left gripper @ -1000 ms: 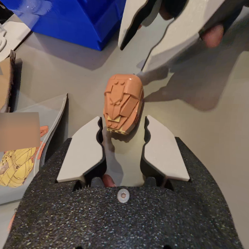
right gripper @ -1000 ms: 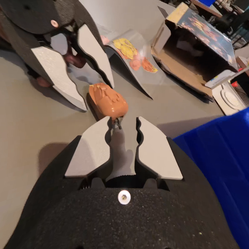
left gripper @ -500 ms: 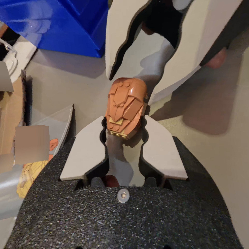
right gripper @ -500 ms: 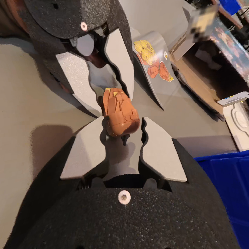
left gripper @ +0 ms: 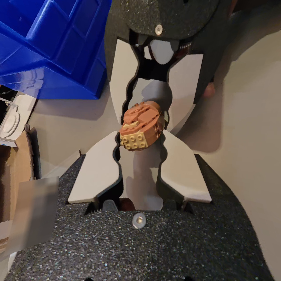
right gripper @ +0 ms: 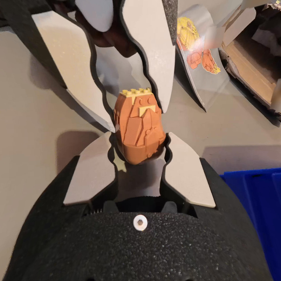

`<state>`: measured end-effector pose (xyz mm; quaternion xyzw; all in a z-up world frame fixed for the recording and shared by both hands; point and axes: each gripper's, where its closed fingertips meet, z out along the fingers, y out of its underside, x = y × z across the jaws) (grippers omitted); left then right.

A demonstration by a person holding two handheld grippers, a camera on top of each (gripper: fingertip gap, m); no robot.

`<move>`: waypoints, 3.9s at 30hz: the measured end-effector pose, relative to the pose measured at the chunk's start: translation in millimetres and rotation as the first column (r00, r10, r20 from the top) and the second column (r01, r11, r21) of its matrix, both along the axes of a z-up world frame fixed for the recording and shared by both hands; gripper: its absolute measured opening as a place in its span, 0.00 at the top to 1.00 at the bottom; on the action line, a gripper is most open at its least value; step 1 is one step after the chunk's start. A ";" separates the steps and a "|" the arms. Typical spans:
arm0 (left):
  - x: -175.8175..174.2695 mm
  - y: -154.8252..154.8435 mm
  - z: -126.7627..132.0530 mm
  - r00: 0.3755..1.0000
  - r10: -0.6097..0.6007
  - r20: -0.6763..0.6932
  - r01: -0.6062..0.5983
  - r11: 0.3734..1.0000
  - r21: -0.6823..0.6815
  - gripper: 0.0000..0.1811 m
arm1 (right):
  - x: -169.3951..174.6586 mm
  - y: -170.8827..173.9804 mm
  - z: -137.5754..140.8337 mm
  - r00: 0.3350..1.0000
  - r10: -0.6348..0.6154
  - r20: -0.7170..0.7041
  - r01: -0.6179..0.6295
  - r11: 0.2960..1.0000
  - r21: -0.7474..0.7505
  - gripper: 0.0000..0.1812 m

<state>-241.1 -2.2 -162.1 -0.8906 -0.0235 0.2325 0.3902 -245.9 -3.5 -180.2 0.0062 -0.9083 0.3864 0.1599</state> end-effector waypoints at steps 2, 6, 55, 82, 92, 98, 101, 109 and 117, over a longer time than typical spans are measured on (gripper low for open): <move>-1.7 1.3 1.0 1.000 0.010 0.004 -0.010 1.000 0.020 0.72 | -3.0 3.2 0.4 1.000 -0.025 -0.009 0.025 1.000 0.000 0.66; -1.7 2.3 8.8 0.998 0.029 0.062 -0.039 0.984 0.172 0.71 | -1.4 8.2 7.3 0.997 -0.061 0.054 0.065 0.995 -0.081 0.67; 14.2 -5.0 4.7 0.884 0.051 0.464 -0.239 0.903 0.356 0.70 | 7.0 38.6 -2.7 0.917 -0.333 0.220 0.346 0.938 -0.022 0.67; 56.7 28.1 92.4 0.926 -0.289 0.241 -0.072 0.494 0.866 0.70 | 61.0 -0.2 88.9 0.990 0.046 0.132 0.048 0.777 -0.628 0.66; 57.6 29.7 86.6 0.950 -0.238 0.205 -0.038 0.559 0.828 0.70 | 61.1 1.8 82.5 0.997 0.014 0.082 0.037 0.814 -0.580 0.66; 55.4 28.9 85.0 0.963 -0.196 0.183 -0.036 0.582 0.812 0.70 | 58.4 6.0 76.0 0.999 -0.049 -0.021 0.031 0.855 -0.518 0.66; 50.6 26.3 85.1 0.970 -0.160 0.182 -0.055 0.583 0.810 0.70 | 52.8 10.5 73.2 0.981 -0.131 -0.145 0.048 0.881 -0.471 0.66; 31.0 20.1 77.4 0.985 0.015 0.174 -0.145 0.621 0.770 0.70 | 32.5 21.4 67.7 0.823 -0.366 -0.434 0.209 0.906 -0.369 0.64; 24.0 18.4 74.0 0.980 0.069 0.186 -0.188 0.624 0.758 0.71 | 24.4 6.5 54.9 0.814 -0.395 -0.426 0.280 0.909 -0.307 0.68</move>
